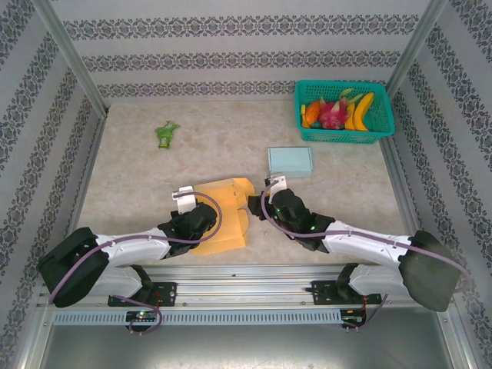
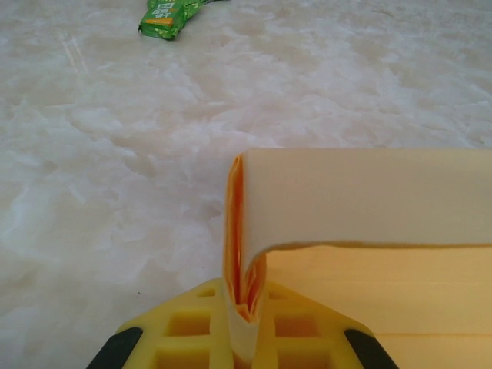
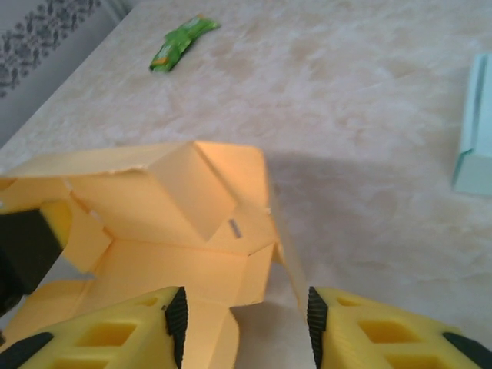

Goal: Fold the paper box

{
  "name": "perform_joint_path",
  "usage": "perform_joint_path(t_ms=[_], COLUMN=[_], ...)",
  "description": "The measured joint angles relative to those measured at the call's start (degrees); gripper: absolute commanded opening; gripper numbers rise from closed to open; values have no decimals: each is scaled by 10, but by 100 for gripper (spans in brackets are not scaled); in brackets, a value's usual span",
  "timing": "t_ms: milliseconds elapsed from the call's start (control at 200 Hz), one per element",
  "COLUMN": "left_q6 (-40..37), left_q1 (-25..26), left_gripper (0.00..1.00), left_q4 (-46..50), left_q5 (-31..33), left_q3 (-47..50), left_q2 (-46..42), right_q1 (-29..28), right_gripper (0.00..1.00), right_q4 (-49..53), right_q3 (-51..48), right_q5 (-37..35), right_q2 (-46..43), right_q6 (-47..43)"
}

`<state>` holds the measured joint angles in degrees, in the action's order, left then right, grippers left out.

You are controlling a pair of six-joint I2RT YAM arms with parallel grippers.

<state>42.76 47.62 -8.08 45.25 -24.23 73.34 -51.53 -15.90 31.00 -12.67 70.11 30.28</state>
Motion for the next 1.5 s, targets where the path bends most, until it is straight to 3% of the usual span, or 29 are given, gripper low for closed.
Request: perform_joint_path(t_ms=[275, 610, 979, 1194, 1354, 1499], left_q6=[2, 2, 2, 2, 2, 2], left_q1=[0, 0, 0, 0, 0, 0], left_gripper=[0, 0, 0, 0, 0, 0], left_q4=[2, 1, 0, 7, 15, 15], left_q5=[-3, -14, -17, -18, -17, -12], left_q3=[2, 13, 14, 16, 20, 20], left_q2=[-9, -19, -19, -19, -20, -24], right_q1=[-3, 37, 6, 3, 3, -3], right_gripper=[38, 42, 41, 40, 42, 47], right_q4=[-14, -58, -151, -191, -201, -170], right_q3=[42, 83, 102, 118, 112, 77], right_q5=[30, 56, 137, 148, 148, 136], right_q2=[138, 223, 287, 349, 349, 273], right_q6=[5, 9, 33, 59, 62, 46])
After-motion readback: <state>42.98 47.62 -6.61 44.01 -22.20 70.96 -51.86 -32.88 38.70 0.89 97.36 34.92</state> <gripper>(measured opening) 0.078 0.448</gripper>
